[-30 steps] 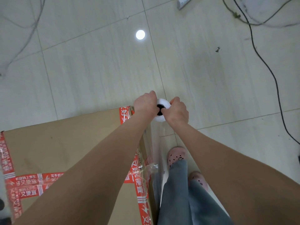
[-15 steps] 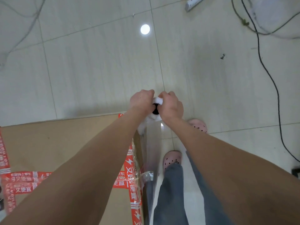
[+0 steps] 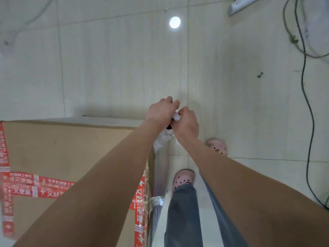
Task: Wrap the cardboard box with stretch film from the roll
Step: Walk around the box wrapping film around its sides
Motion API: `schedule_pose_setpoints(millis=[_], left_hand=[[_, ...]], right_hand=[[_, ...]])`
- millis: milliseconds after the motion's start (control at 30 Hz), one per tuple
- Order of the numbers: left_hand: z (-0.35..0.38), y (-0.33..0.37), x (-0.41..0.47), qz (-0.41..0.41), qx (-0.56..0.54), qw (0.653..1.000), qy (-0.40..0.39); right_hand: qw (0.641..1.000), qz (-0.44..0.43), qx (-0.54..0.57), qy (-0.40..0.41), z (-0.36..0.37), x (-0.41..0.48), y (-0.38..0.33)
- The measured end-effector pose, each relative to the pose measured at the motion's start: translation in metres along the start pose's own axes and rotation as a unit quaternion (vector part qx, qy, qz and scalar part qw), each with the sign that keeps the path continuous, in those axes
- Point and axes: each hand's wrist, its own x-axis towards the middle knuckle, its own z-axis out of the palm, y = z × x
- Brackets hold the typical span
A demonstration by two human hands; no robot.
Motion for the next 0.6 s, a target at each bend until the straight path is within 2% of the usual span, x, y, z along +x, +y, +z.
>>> schedule_pose_setpoints(millis=[133, 300, 367, 433, 500, 600], left_hand=[[-0.005, -0.014, 0.005, -0.025, 0.007, 0.999, 0.029], [-0.008, -0.041, 0.004, -0.179, -0.104, 0.977, 0.059], [-0.009, -0.051, 0.004, -0.25, -0.159, 0.953, 0.059], [-0.009, -0.059, 0.003, -0.32, -0.224, 0.919, 0.05], [-0.009, -0.063, 0.005, -0.362, -0.268, 0.892, 0.037], [-0.012, -0.065, 0.01, -0.37, -0.27, 0.889, 0.014]], right_hand=[[0.995, -0.072, -0.065, 0.013, -0.004, 0.01, -0.016], [0.981, -0.167, -0.093, 0.024, 0.001, 0.024, -0.046], [0.987, -0.144, -0.07, 0.026, 0.004, 0.027, -0.053], [0.996, -0.082, -0.042, 0.013, 0.005, 0.029, -0.056], [0.997, -0.06, -0.041, -0.015, 0.004, 0.033, -0.061], [0.998, -0.053, -0.015, -0.028, 0.0, 0.038, -0.071]])
